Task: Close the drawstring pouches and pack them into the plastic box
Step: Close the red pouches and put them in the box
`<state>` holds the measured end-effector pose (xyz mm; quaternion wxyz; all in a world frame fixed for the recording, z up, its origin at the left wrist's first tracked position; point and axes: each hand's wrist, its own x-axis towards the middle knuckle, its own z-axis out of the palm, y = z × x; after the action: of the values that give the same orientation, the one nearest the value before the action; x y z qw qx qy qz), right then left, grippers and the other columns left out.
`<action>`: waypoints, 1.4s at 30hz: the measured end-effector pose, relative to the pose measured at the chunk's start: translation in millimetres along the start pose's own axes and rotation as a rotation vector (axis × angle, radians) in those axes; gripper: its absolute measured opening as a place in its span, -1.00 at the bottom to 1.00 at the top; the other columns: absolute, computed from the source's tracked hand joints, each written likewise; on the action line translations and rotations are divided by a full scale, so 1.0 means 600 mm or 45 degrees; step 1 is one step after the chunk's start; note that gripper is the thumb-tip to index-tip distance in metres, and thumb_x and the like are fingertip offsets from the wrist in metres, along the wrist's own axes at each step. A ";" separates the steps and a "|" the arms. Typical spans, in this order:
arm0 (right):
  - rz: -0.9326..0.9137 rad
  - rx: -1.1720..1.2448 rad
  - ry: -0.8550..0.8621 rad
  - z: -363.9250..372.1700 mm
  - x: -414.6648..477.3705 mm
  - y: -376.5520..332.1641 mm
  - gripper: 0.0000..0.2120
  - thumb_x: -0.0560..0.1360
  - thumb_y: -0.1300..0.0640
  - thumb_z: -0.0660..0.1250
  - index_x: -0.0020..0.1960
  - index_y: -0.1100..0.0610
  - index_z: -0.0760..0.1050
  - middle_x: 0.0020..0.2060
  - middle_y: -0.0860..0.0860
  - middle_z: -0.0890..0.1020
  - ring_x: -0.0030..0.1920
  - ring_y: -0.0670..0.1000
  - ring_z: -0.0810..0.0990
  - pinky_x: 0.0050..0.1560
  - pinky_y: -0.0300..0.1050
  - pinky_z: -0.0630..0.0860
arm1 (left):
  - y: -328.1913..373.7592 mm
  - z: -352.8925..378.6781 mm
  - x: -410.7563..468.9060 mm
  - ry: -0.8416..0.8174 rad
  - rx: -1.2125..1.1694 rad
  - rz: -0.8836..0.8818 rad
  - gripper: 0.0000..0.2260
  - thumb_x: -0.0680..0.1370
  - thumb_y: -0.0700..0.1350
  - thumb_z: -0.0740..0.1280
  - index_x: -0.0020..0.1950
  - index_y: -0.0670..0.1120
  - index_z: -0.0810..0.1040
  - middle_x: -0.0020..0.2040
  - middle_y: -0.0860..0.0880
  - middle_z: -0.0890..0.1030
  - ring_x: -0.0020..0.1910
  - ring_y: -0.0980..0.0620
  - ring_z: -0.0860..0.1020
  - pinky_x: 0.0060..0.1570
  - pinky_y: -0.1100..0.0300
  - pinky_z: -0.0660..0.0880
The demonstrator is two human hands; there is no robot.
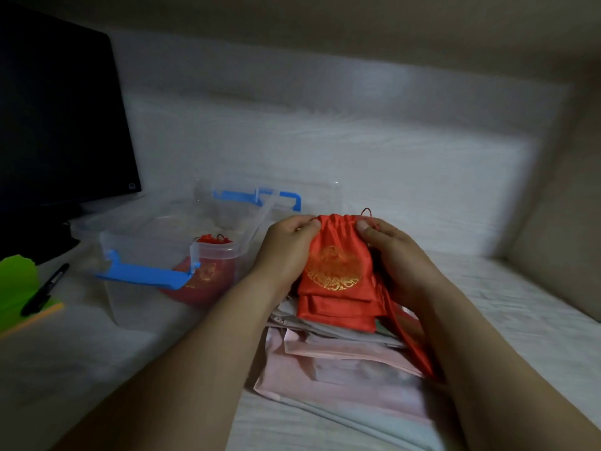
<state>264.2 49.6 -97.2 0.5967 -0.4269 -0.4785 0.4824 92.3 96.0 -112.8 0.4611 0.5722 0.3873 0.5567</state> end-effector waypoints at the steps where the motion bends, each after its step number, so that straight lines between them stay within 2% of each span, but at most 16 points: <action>1: -0.024 -0.033 -0.001 -0.001 0.000 0.000 -0.76 0.66 0.11 0.31 0.27 0.17 0.61 0.13 0.26 0.70 0.12 0.21 0.70 0.16 0.14 0.65 | -0.002 0.001 0.000 -0.022 -0.005 0.007 -0.81 0.61 -0.02 0.35 0.16 0.03 0.72 0.05 0.06 0.75 0.11 0.02 0.70 0.23 -0.06 0.61; 5: -0.162 -0.236 0.056 -0.001 -0.004 -0.001 -0.79 0.65 0.10 0.34 0.23 0.08 0.65 0.00 0.06 0.76 -0.08 -0.02 0.74 -0.16 -0.20 0.63 | -0.004 0.006 -0.003 -0.064 0.030 0.060 -0.89 0.62 -0.16 0.38 0.03 -0.02 0.70 -0.03 0.01 0.75 0.04 0.03 0.70 0.12 0.08 0.62; 7: -0.225 -0.298 0.103 -0.003 -0.005 -0.002 -0.82 0.64 0.10 0.36 0.14 0.15 0.68 -0.12 0.06 0.74 -0.20 -0.08 0.69 -0.27 -0.28 0.56 | -0.002 0.007 -0.007 -0.091 0.050 0.057 -0.88 0.63 -0.16 0.36 0.04 -0.05 0.70 -0.03 -0.02 0.75 0.04 -0.01 0.70 0.13 0.06 0.62; 10: -0.240 -0.295 0.183 -0.009 0.000 0.000 -0.83 0.63 0.10 0.37 0.03 0.18 0.67 -0.30 -0.04 0.68 -0.35 -0.15 0.61 -0.37 -0.31 0.49 | 0.002 0.006 -0.010 -0.151 -0.019 -0.019 -0.73 0.62 -0.20 0.23 0.02 -0.05 0.74 -0.02 -0.02 0.76 0.07 -0.02 0.70 0.14 0.05 0.60; 13: -0.236 -0.198 0.229 -0.007 0.003 0.004 -0.87 0.62 0.13 0.38 0.00 0.17 0.66 -0.33 -0.02 0.66 -0.35 -0.11 0.60 -0.33 -0.23 0.53 | 0.003 0.006 -0.015 -0.252 -0.028 -0.090 -0.74 0.63 -0.26 0.23 -0.04 -0.12 0.71 -0.12 -0.03 0.73 -0.06 0.02 0.67 -0.01 0.19 0.55; 17: -0.184 -0.121 0.265 -0.003 0.004 0.013 -0.81 0.61 0.09 0.40 0.00 0.23 0.65 -0.24 0.13 0.61 -0.23 0.09 0.54 -0.15 -0.07 0.52 | 0.000 0.007 -0.016 -0.289 0.067 -0.085 -0.80 0.68 -0.15 0.26 -0.06 -0.08 0.64 -0.13 -0.04 0.68 -0.07 0.03 0.62 0.01 0.13 0.53; 19: -0.149 -0.082 0.259 -0.002 0.002 0.011 -0.74 0.61 0.05 0.40 0.04 0.28 0.64 -0.15 0.21 0.59 -0.14 0.17 0.51 -0.04 0.07 0.50 | -0.002 0.006 -0.014 -0.275 0.130 -0.052 -0.82 0.68 -0.09 0.27 -0.04 -0.07 0.63 -0.08 -0.07 0.68 -0.05 0.00 0.62 0.09 0.02 0.56; 21: -0.090 -0.038 0.185 -0.001 -0.002 0.008 -0.66 0.62 -0.02 0.36 0.10 0.27 0.68 -0.04 0.27 0.69 -0.06 0.23 0.66 0.09 0.12 0.60 | -0.005 0.008 -0.014 -0.247 0.219 0.005 -0.81 0.67 -0.02 0.27 -0.06 -0.05 0.60 -0.08 -0.10 0.67 -0.08 -0.01 0.60 0.09 -0.05 0.56; 24: -0.023 -0.036 0.093 0.002 -0.005 0.008 -0.53 0.62 -0.10 0.35 0.20 0.33 0.63 0.09 0.34 0.69 0.14 0.33 0.68 0.24 0.25 0.60 | -0.004 0.012 -0.017 -0.204 0.394 0.095 -0.78 0.69 0.00 0.24 -0.09 -0.07 0.54 -0.16 -0.06 0.61 -0.17 0.03 0.54 -0.03 0.03 0.50; 26: -0.052 -0.012 0.129 0.004 -0.003 0.008 -0.60 0.61 -0.01 0.37 0.22 0.33 0.61 0.12 0.37 0.66 0.18 0.35 0.66 0.28 0.31 0.56 | -0.002 0.013 -0.020 -0.174 0.466 0.149 -0.76 0.70 0.00 0.24 -0.10 -0.08 0.51 -0.21 -0.01 0.56 -0.22 0.06 0.50 -0.12 0.07 0.45; 28: -0.048 0.054 0.173 0.003 -0.001 0.006 -0.70 0.62 0.01 0.35 0.17 0.22 0.66 0.03 0.24 0.72 0.09 0.22 0.70 0.24 0.18 0.60 | 0.000 0.012 -0.022 -0.127 0.466 0.174 -0.71 0.70 0.03 0.24 -0.16 -0.07 0.46 -0.27 0.01 0.49 -0.28 0.08 0.44 -0.20 0.10 0.40; 31: 0.016 0.241 0.201 -0.003 0.004 0.001 -0.76 0.65 -0.01 0.30 0.00 0.10 0.67 -0.31 -0.01 0.58 -0.26 -0.03 0.59 -0.14 -0.14 0.60 | 0.001 0.012 -0.020 -0.056 0.375 0.164 -0.65 0.69 0.07 0.26 -0.22 -0.09 0.41 -0.31 0.00 0.45 -0.30 0.06 0.40 -0.20 0.08 0.37; 33: 0.048 0.388 0.218 -0.004 0.007 -0.002 -0.77 0.66 0.03 0.26 -0.09 0.09 0.60 -0.36 -0.04 0.56 -0.36 -0.08 0.55 -0.29 -0.23 0.55 | 0.005 0.014 -0.021 -0.023 0.263 0.131 -0.62 0.67 0.09 0.27 -0.22 -0.13 0.43 -0.31 -0.02 0.44 -0.30 0.04 0.40 -0.18 0.07 0.37; 37: 0.084 0.619 0.216 -0.014 0.011 -0.004 -0.69 0.67 0.03 0.22 -0.22 0.08 0.48 -0.23 0.03 0.65 -0.19 0.02 0.61 0.01 -0.07 0.55 | 0.015 0.017 -0.024 0.045 0.052 0.052 -0.69 0.67 0.03 0.31 -0.20 -0.10 0.49 -0.31 0.01 0.49 -0.35 0.12 0.43 -0.28 0.21 0.41; 39: 0.110 0.707 0.217 -0.016 0.011 -0.005 -0.66 0.68 0.03 0.18 -0.27 0.07 0.39 -0.26 0.04 0.61 -0.22 0.04 0.55 -0.03 -0.08 0.50 | 0.020 0.016 -0.024 0.061 -0.045 0.012 -0.73 0.67 -0.02 0.30 -0.21 -0.06 0.49 -0.30 0.03 0.51 -0.35 0.14 0.45 -0.36 0.29 0.41; 42: 0.116 0.854 0.253 -0.017 0.012 -0.008 -0.64 0.66 0.09 0.13 -0.32 0.07 0.29 -0.38 0.01 0.45 -0.29 0.03 0.45 -0.21 -0.14 0.39 | 0.027 0.020 -0.021 0.103 -0.291 -0.064 -0.76 0.67 -0.10 0.28 -0.20 -0.07 0.51 -0.31 -0.01 0.56 -0.38 0.11 0.48 -0.42 0.29 0.41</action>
<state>275.5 55.4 -93.2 0.7252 -0.2729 -0.2133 0.5951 102.3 78.5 -100.2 0.5212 0.4832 0.3537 0.6082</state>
